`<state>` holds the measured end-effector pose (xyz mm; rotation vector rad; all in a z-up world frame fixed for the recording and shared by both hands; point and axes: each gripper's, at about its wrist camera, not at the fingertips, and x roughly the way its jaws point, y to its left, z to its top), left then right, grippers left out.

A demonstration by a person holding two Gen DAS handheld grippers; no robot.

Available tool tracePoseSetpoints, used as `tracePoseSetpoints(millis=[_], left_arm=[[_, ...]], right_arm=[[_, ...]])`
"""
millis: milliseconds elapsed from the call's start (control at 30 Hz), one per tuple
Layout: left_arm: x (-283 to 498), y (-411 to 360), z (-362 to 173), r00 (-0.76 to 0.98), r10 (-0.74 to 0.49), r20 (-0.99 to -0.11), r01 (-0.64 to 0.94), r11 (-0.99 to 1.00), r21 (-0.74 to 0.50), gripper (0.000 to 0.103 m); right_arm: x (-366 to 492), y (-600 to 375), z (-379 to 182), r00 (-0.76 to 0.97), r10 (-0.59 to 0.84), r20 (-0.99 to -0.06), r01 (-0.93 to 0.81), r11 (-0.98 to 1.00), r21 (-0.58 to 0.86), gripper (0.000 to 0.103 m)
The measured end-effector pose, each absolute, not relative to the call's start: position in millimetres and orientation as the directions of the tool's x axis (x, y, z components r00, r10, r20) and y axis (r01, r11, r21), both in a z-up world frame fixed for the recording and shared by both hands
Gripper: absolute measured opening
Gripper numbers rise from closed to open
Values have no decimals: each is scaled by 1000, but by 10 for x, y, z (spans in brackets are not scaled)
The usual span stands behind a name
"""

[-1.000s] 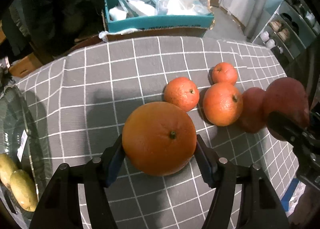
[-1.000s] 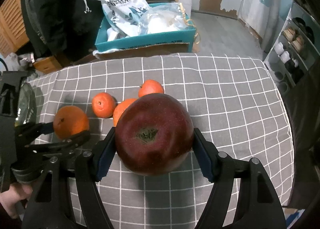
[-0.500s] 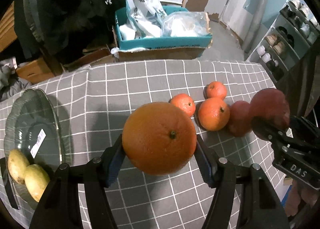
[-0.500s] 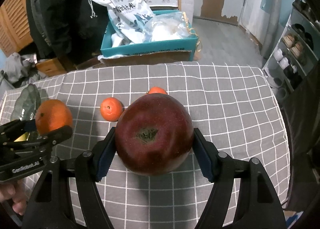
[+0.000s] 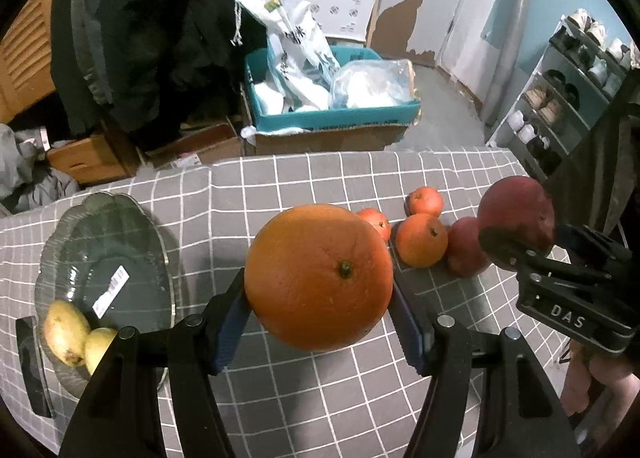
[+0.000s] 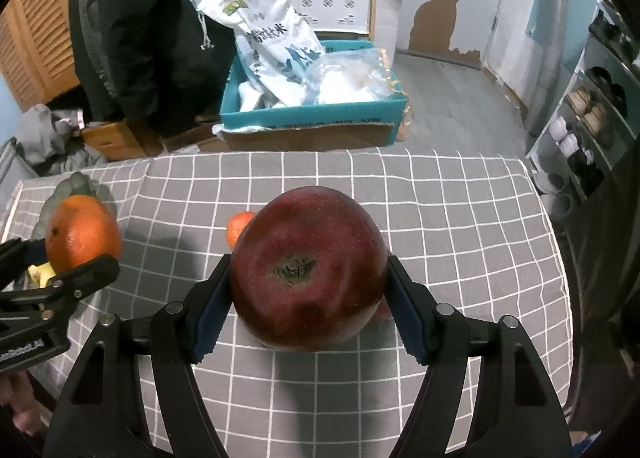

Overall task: Organize fruits
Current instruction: 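Carry the apple and the large orange over the green glass bowl with both tools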

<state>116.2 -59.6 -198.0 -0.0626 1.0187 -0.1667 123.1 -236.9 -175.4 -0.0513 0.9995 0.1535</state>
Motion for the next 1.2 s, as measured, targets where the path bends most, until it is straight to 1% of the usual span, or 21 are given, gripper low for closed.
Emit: tracePoseSetpoints(millis=[367,633,1200], left_arm=[[998,-403,-1749,561,-159,-812,100,987,-125,67],[906,-203,-1617,597,-130,-792,79,992,-103,67],[866,354,-1599,617,-70,-784,-19,994,-104,67]], right_arm=[[1205,-2143,-1580,558,131,-820,-193,981,25,72],[1200,-1943,-1460,573,156,-805,-226,974,28,72],[1256,-1379,-1326,572,218,-791,-310,950,39,72]])
